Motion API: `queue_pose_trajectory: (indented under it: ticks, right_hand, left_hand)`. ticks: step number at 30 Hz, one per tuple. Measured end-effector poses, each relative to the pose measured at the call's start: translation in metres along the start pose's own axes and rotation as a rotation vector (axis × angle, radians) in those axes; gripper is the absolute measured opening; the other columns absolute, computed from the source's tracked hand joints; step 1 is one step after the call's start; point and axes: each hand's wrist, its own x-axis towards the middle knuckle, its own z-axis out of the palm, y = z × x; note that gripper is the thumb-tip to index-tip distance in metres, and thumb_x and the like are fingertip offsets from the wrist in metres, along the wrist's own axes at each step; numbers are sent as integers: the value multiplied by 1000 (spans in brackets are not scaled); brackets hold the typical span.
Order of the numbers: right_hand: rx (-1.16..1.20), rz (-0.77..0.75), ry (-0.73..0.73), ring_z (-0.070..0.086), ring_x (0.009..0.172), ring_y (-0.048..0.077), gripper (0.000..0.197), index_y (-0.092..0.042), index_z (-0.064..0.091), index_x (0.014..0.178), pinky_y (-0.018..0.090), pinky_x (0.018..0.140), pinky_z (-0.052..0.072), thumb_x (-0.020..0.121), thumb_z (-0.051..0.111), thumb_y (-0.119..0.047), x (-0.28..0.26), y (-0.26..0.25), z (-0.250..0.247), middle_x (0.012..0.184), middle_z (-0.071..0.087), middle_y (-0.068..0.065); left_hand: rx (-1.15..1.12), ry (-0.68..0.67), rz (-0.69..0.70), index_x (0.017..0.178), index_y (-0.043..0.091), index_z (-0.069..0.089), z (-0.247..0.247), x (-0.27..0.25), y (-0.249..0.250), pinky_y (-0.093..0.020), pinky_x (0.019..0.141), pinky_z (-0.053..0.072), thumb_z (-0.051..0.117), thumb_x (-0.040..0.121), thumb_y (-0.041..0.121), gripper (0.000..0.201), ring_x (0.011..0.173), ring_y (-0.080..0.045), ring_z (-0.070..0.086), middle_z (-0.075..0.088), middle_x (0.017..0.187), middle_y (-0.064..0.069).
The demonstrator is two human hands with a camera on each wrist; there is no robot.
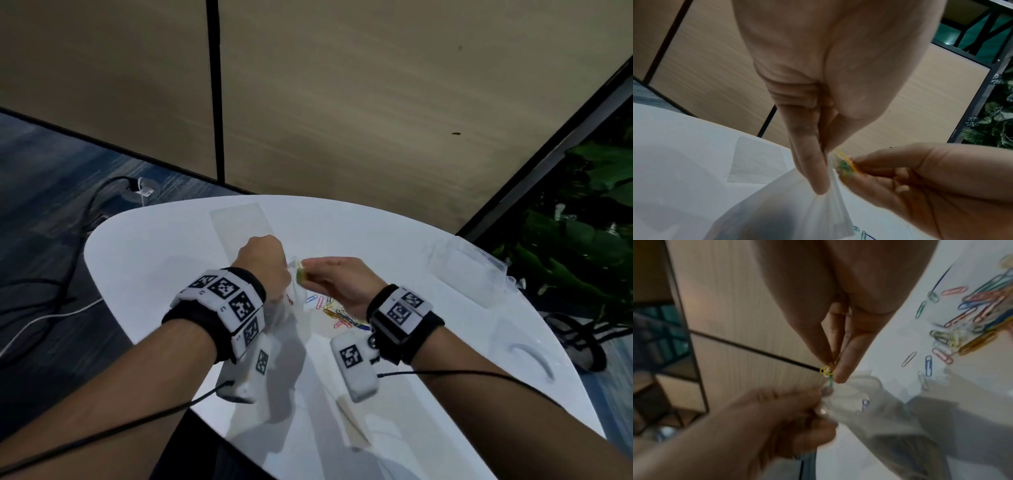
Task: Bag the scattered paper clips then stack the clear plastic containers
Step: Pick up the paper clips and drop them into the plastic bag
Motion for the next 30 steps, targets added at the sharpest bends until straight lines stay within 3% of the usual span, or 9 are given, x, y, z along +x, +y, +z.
queue_pose_trajectory:
  ticks: [4, 7, 9, 11, 14, 18, 21, 26, 30]
  right_hand:
    - [-553, -236, 63, 73, 69, 29, 6, -2, 76, 79, 32, 72, 62, 78, 72, 1, -4, 13, 26, 75, 74, 17]
    - [-1032, -442, 18, 59, 48, 3, 20, -8, 75, 71, 22, 53, 48, 83, 60, -5, -1, 12, 32, 54, 66, -2]
    - [-1156, -457, -61, 54, 48, -3, 22, -10, 76, 76, 16, 53, 39, 85, 57, -5, 0, 6, 34, 49, 59, -11]
    - [-957, -370, -125, 67, 61, 0, 19, -12, 77, 86, 18, 63, 54, 89, 59, -6, 2, -4, 28, 67, 73, -9]
    - [-584, -254, -54, 74, 78, 27, 15, -3, 74, 95, 36, 75, 61, 90, 60, -2, 15, -17, 2, 94, 74, 19]
    - [-1225, -139, 300, 60, 119, 26, 33, -12, 65, 125, 38, 106, 44, 97, 51, -25, 55, 2, -58, 130, 63, 11]
    - [-1424, 115, 280, 40, 136, 33, 54, -7, 35, 146, 40, 110, 33, 102, 36, -37, 73, 38, -79, 151, 38, 18]
    - [-1484, -54, 129, 14, 149, 32, 58, -14, 15, 155, 44, 120, 19, 103, 28, -38, 78, 65, -53, 162, 12, 16]
    - [-1706, -298, -231, 16, 144, 48, 50, -6, 37, 143, 58, 113, 27, 101, 30, -31, 69, 86, -29, 156, 22, 23]
  left_hand:
    - [-37, 13, 4, 71, 1, 66, -2, -3, 0, -43, 82, 62, 56, 86, 1, 18, 85, -36, 74, 74, 88, -22]
    - [-37, 5, 9, 72, 4, 70, -3, -3, -1, -41, 80, 63, 55, 85, -3, 21, 83, -34, 74, 74, 86, -20]
    - [-39, 11, 8, 72, 2, 70, -5, -1, -3, -42, 79, 63, 53, 84, -4, 22, 82, -34, 74, 74, 85, -20]
    - [-50, 29, 8, 76, 1, 71, -6, 1, -5, -42, 80, 63, 54, 86, -1, 20, 83, -35, 74, 73, 87, -21]
    - [-60, 36, 6, 78, 0, 69, -9, 3, -11, -42, 80, 63, 54, 87, 1, 17, 85, -36, 74, 73, 92, -21]
    - [-80, 17, -9, 92, -3, 72, -15, 3, -21, -42, 81, 63, 55, 90, 2, 18, 85, -34, 74, 74, 95, -19]
    - [-75, 22, -9, 98, -2, 73, -19, 2, -26, -42, 82, 63, 57, 91, 2, 18, 86, -34, 75, 74, 95, -18]
    - [-56, 15, 1, 104, -3, 71, -18, 3, -25, -43, 83, 62, 56, 91, 1, 20, 89, -35, 74, 73, 98, -20]
    - [-55, 14, 6, 106, -2, 72, -16, 7, -26, -43, 82, 62, 58, 92, 3, 20, 89, -36, 74, 73, 98, -20]
